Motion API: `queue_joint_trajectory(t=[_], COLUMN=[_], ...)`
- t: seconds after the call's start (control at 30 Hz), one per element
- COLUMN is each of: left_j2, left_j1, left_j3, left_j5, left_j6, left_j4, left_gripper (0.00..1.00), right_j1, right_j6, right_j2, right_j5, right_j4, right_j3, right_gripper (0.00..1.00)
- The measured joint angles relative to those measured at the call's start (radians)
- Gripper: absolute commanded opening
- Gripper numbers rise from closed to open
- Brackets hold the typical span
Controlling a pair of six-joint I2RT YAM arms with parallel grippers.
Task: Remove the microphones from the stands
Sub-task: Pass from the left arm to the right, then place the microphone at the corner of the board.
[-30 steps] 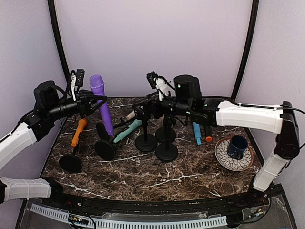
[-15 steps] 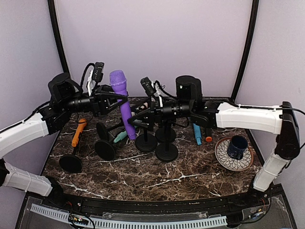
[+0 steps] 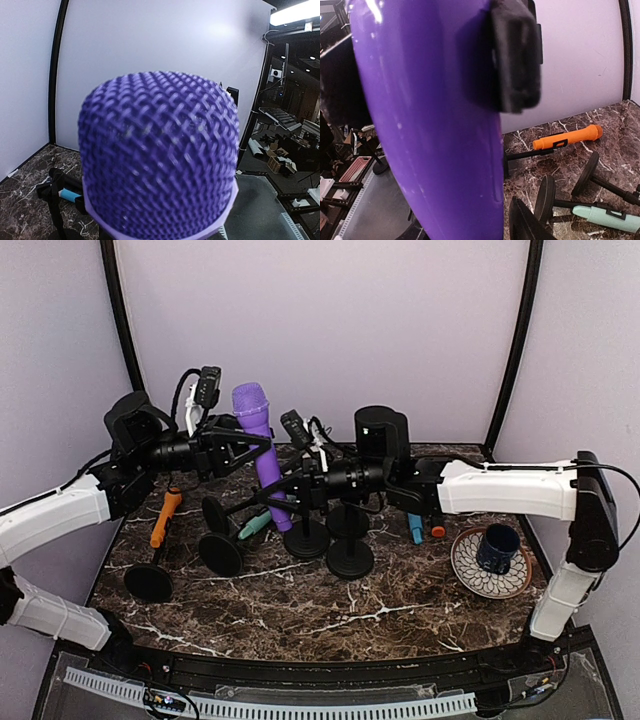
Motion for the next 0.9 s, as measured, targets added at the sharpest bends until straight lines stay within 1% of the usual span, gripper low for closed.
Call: queue_joint_trajectory(t=[0.1, 0.17, 0.2, 0.23, 0.3, 0.33, 0.37, 0.4, 0.43, 0.5, 0.57, 0.63, 0.73, 0.8, 0.9], left_j2=[0.002, 0.000, 0.000, 0.000, 0.000, -0.001, -0.002, -0.007, -0.011, -0.026, -0.045, -0.067, -0.083, -0.085, -0.092], left_j1=[0.002, 0.003, 0.003, 0.002, 0.000, 0.000, -0.003, -0.006, -0.007, -0.007, -0.007, -0.004, 0.017, 0.051, 0.138], left_j3=[0.000, 0.000, 0.000, 0.000, 0.000, 0.000, 0.000, -0.001, -0.001, -0.001, 0.001, 0.009, 0.037, 0.056, 0.060], left_j5=[-0.004, -0.005, -0.009, -0.016, -0.034, -0.047, -0.064, -0.091, -0.113, -0.179, -0.233, -0.310, -0.388, -0.425, -0.450], left_j6=[-0.025, -0.032, -0.029, -0.027, -0.020, -0.017, -0.010, 0.013, 0.032, 0.060, 0.087, 0.117, 0.154, 0.163, 0.161], left_j4=[-0.004, -0.004, -0.006, -0.007, -0.021, -0.031, -0.040, -0.055, -0.072, -0.115, -0.164, -0.232, -0.331, -0.388, -0.461], left_gripper=[0.00, 0.01, 0.08, 0.14, 0.43, 0.50, 0.61, 0.66, 0.74, 0.83, 0.87, 0.90, 0.90, 0.90, 0.91], right_j1=[0.002, 0.005, 0.005, 0.005, 0.006, 0.006, 0.005, 0.004, -0.002, -0.029, -0.074, -0.121, -0.211, -0.278, -0.389], right_j6=[-0.016, -0.023, -0.022, -0.020, -0.013, -0.011, -0.008, 0.006, 0.021, 0.037, 0.044, 0.045, 0.045, 0.050, 0.064], right_j2=[0.005, 0.005, 0.004, 0.002, -0.006, -0.012, -0.019, -0.030, -0.045, -0.080, -0.126, -0.177, -0.246, -0.274, -0.282], right_j5=[0.000, 0.008, 0.010, 0.018, 0.034, 0.043, 0.052, 0.077, 0.104, 0.151, 0.215, 0.286, 0.386, 0.444, 0.497], right_j4=[0.017, 0.029, 0.035, 0.047, 0.060, 0.065, 0.067, 0.063, 0.058, 0.039, 0.003, -0.043, -0.127, -0.182, -0.258], right_j3=[0.000, -0.005, -0.009, -0.017, -0.034, -0.045, -0.054, -0.066, -0.079, -0.098, -0.112, -0.121, -0.123, -0.129, -0.152], right_gripper=[0.20, 0.15, 0.13, 0.11, 0.09, 0.08, 0.08, 0.07, 0.07, 0.06, 0.06, 0.06, 0.06, 0.07, 0.08])
